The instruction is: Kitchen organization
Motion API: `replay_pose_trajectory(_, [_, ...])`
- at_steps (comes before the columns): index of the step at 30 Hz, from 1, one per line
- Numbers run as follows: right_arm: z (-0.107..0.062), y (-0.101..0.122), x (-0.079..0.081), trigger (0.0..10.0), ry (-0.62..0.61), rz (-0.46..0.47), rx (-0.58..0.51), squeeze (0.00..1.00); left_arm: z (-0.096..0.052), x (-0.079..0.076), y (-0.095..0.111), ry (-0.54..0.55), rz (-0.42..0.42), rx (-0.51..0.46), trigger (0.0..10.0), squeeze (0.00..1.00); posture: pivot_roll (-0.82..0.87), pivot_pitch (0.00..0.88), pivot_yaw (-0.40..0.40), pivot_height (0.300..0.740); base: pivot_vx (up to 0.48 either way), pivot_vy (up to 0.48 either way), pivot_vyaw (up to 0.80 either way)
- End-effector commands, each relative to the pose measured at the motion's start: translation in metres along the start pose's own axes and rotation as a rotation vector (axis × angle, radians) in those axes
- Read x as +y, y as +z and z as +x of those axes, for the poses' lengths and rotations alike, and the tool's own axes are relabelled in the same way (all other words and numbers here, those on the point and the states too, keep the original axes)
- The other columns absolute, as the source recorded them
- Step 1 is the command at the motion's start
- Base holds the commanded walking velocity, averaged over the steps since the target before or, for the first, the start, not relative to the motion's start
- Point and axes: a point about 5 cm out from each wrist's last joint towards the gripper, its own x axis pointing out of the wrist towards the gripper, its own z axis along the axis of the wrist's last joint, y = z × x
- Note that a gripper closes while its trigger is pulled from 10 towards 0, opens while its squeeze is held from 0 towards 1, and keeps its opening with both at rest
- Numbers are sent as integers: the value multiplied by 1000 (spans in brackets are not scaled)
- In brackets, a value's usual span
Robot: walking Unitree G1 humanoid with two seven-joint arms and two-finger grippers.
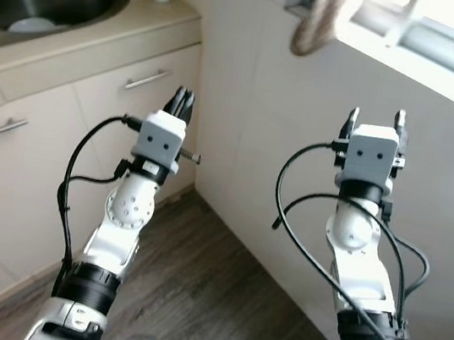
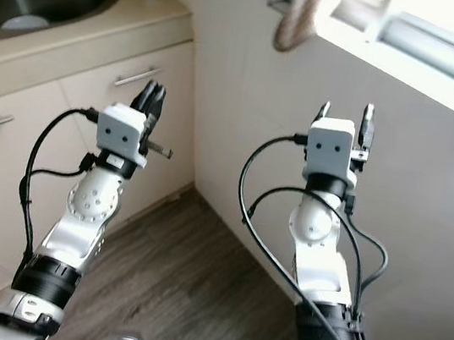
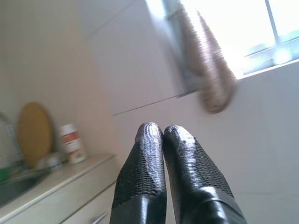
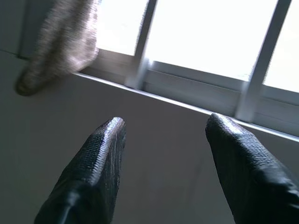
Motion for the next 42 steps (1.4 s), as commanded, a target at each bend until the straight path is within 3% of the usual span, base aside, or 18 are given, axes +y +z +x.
replay_pose_trajectory(1, [2, 3, 0, 10000, -7, 15, 1, 0, 2, 1, -1, -3, 0, 9, 10000, 0, 147, 0, -28, 740, 0, 480, -800])
replay_pose_trajectory(7, [2, 2, 0, 10000, -3, 10, 2, 0, 1, 2, 2, 4, 6, -14, 10000, 0, 151, 0, -31, 740, 0, 480, -800])
replay_pose_trajectory(16, [2, 0, -3, 10000, -20, -33, 11, 0, 0, 1, 4, -4, 5, -33, 10000, 0, 148, 0, -30, 740, 0, 0, -800])
replay_pose_trajectory(23, [2, -8, -9, 10000, -58, -102, 45, 0, 0, 1, 3, -10, 13, -31, 10000, 0, 148, 0, -26, 740, 0, 0, -120])
replay_pose_trajectory(34, [0, -37, -28, 10000, -148, -167, 243, 0, 0, 1, 1, -20, 29, -20, 10000, 0, 150, 0, -24, 740, 0, 0, 0])
replay_pose_trajectory(36, [-4, -51, -35, 10000, -177, -160, 348, 0, 0, 0, 0, -25, 31, -14, 10000, 0, 148, 0, -24, 740, 0, 0, 0])
replay_pose_trajectory(42, [-12, -71, -41, 10000, -185, -176, 471, 0, -1, 0, -1, -28, 35, -6, 10000, 0, 147, 0, -25, 740, 0, 0, 0])
